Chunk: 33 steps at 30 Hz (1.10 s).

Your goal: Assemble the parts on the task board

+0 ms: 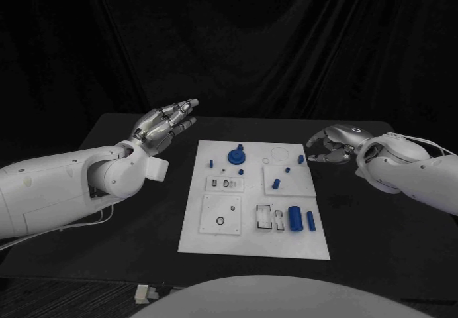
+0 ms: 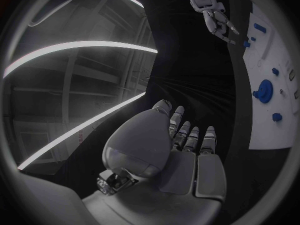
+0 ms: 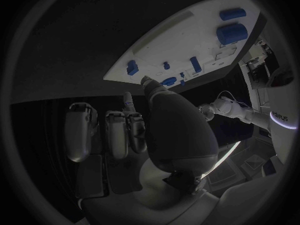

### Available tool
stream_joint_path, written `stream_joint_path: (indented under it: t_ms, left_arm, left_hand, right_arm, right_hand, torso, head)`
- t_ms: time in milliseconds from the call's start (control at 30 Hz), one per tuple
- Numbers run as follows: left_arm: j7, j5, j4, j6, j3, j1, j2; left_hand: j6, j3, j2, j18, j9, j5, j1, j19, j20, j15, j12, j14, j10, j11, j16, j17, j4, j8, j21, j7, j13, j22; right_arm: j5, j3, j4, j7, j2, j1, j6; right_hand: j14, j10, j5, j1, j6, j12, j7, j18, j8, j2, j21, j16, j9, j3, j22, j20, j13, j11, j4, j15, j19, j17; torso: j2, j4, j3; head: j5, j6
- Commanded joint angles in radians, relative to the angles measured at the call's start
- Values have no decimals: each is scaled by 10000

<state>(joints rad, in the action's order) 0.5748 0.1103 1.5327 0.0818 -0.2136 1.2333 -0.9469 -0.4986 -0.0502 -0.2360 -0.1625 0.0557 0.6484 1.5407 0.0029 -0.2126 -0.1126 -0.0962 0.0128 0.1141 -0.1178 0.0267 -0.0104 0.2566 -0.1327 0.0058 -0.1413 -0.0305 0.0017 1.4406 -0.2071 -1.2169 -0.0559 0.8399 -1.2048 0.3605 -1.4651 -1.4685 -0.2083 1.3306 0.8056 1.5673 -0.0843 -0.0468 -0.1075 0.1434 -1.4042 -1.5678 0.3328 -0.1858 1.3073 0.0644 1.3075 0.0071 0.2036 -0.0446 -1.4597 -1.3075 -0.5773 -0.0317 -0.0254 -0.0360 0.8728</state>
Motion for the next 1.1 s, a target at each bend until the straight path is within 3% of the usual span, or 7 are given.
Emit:
stream_joint_path:
  t_ms: [33,433,833,1100]
  left_arm:
    - [70,-8,9,-156,11,-13,11]
    - [56,-9,25,-168,11,-19,-18]
    - [52,-10,38,-183,10,-24,-31]
    - [25,-10,41,-199,10,-26,-29]
  left_hand:
    - [16,47,13,-81,7,61,125,18,-66,-65,-41,29,11,-62,40,-9,6,-38,-24,-53,-6,14]
    - [14,75,10,-82,8,62,131,19,-67,-64,-48,26,6,-60,39,-7,1,-41,-24,-51,-6,14]
    - [14,75,10,-82,8,62,131,19,-67,-64,-48,26,6,-60,39,-7,1,-41,-24,-51,-6,14]
    - [14,75,10,-82,8,62,131,19,-67,-64,-48,26,6,-60,39,-7,1,-41,-24,-51,-6,14]
  right_arm:
    - [60,4,101,246,-60,53,-57]
    - [60,5,607,327,-453,155,-252]
    - [60,7,1007,334,-825,289,-462]
    - [60,8,1270,324,-1036,381,-589]
  right_hand:
    - [-1057,-1023,152,72,-64,35,-38,38,-55,35,32,-30,19,34,2069,-28,2633,-48,110,-65,-65,-2633]
    - [-1057,-1023,234,81,-66,35,-56,25,-77,44,89,-30,32,66,2050,-23,2633,-35,184,-56,-30,-2633]
    - [-1057,-1023,554,153,-107,35,-68,20,-118,80,119,-30,59,153,2043,-5,2633,-18,356,-38,-13,-2633]
    - [-1057,-1023,167,357,-92,35,-92,9,-186,14,170,-30,95,127,2029,8,2633,-1,391,-24,16,-2633]
  torso:
    - [16,-3,17]
    - [-14,-42,-17]
    - [0,-32,-14]
    - [-1,-33,-15]
  head:
    - [3,-2]
    - [-5,-2]
    - [-16,-2]
    - [-11,-2]
